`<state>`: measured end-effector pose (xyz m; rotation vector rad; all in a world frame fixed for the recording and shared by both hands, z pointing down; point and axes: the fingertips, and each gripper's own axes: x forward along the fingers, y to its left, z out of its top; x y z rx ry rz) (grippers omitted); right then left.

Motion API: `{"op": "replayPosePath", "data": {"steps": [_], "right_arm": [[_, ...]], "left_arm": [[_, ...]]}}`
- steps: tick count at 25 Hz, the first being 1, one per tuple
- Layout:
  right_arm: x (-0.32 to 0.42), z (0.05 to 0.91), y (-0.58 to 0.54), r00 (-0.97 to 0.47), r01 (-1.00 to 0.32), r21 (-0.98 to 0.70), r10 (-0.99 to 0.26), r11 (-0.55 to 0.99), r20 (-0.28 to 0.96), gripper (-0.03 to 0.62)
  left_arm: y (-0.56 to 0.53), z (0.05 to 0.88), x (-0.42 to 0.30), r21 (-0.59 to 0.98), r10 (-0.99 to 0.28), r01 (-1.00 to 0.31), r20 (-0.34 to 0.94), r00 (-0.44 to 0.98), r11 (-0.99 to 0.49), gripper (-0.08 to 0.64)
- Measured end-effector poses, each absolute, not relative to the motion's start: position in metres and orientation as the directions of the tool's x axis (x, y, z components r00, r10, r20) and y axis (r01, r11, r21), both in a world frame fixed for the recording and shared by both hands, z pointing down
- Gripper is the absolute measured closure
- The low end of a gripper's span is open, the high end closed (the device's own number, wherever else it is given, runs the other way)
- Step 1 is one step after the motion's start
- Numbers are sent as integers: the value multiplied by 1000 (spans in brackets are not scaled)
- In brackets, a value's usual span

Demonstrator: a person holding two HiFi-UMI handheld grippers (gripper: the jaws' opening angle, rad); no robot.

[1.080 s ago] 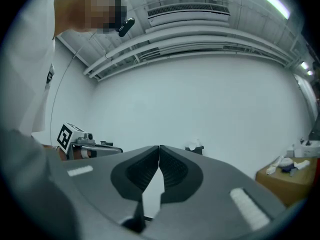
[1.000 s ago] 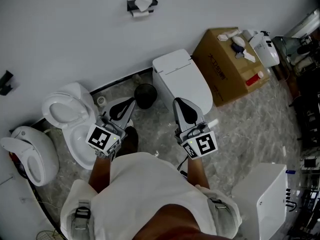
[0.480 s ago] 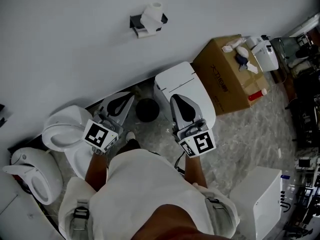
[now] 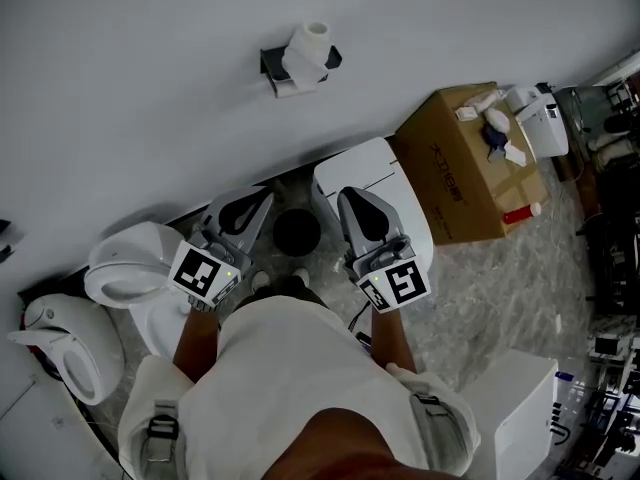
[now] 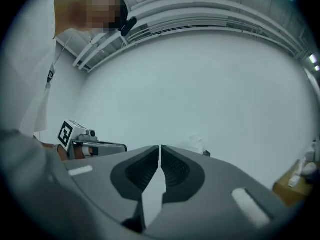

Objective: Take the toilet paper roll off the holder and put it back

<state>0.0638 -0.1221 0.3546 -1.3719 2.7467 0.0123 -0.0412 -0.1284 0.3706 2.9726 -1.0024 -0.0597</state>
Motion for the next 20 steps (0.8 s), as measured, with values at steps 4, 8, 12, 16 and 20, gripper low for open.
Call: {"op": "replayPosePath", "data": {"steps": [4, 8, 12, 16, 20], "right_arm": [[73, 347, -147, -617, -785, -13, -783, 620, -83, 574], [75, 353, -159, -635, -770, -22, -769, 638, -70, 571], [67, 352, -170, -669, -742, -4, -741, 671, -62, 520], [58, 357, -200, -684, -730, 37, -729, 683, -30, 345], [52, 353, -239, -677, -735, 87, -736, 673, -22, 293]], "left_arm": [[-146, 368, -30, 16, -624, -624, -38, 780, -781, 560], [-155, 372, -24, 27, -632, -631, -27, 775, -775, 560], [-163, 379, -25, 24, -633, -632, -5, 774, -774, 560], [-173, 386, -28, 38, -638, -638, 7, 770, -769, 560], [-181, 393, -33, 51, -645, -645, 25, 764, -762, 560]]}}
